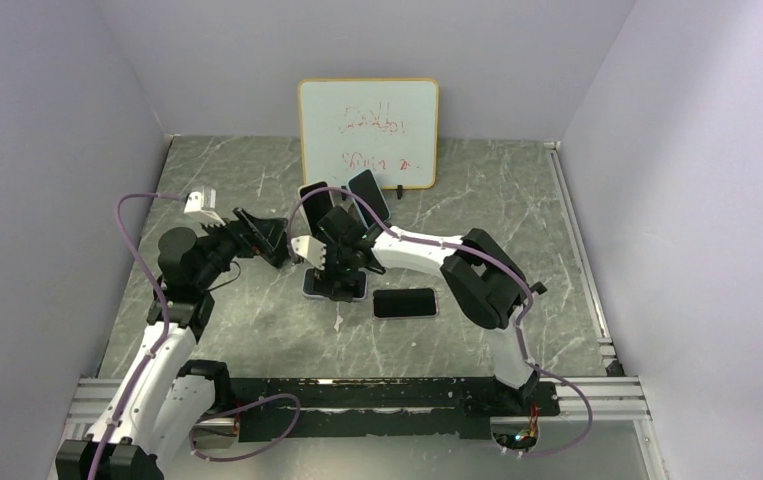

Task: Place the phone on the phone stand

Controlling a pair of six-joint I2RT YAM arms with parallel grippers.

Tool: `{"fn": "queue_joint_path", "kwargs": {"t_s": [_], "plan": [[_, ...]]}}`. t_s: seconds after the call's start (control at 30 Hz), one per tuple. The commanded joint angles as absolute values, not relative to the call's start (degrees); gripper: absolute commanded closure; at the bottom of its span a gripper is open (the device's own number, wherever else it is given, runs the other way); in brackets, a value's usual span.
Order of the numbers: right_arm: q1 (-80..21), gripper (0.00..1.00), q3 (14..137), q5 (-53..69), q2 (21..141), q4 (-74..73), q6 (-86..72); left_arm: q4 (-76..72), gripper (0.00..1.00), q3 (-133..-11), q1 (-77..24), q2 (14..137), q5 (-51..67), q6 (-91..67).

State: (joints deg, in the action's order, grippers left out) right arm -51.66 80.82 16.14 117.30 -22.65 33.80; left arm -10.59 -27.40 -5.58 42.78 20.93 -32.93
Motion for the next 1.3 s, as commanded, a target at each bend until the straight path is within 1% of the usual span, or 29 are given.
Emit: {"fn": "queue_joint_path", "kwargs": {"t_s": [0.0,0.07,0.23,0.3,0.4,0.5,0.67,0.9,1.1,1.27], "plan": [[-51.2,0.00,82.0,18.4,120.8,-26.0,34.2,-10.7,0.02,-26.9,-5.9,42.8,24.3,-33.8],[-51.1,0.02,82.3,19.7,121.4,-26.8,34.0,-10.4,0.02,-26.3,-5.9,42.7,24.7,-34.2],[-50.9,0.14,80.6,19.5,120.7,-25.9,33.5,-7.7,0.02,-23.5,-5.9,41.4,21.3,-36.1],[-50.9,0.21,79.2,18.9,119.8,-24.6,33.1,-8.0,0.02,-20.7,-5.9,40.4,20.2,-38.0],[-51.0,0.34,76.3,17.3,118.0,-20.7,31.8,-11.2,0.02,-15.0,-5.9,40.1,20.0,-42.4],[-50.9,0.41,73.1,17.5,116.1,-16.6,30.5,-16.8,0.02,-9.0,-6.2,41.0,20.6,-46.1],[-50.8,0.45,66.4,19.6,112.2,-6.0,26.6,-22.9,0.04,-3.4,-7.2,43.6,20.4,-48.7],[-50.5,0.47,56.8,22.6,106.4,12.0,20.7,-27.8,0.04,-1.8,-9.3,45.6,18.9,-50.0],[-50.5,0.48,53.3,23.7,102.7,21.0,17.9,-30.7,0.04,-0.5,-11.3,46.5,16.5,-51.2],[-50.5,0.48,51.3,24.5,98.6,25.2,16.5,-30.5,0.04,-0.6,-12.6,46.8,14.5,-51.0]]}}
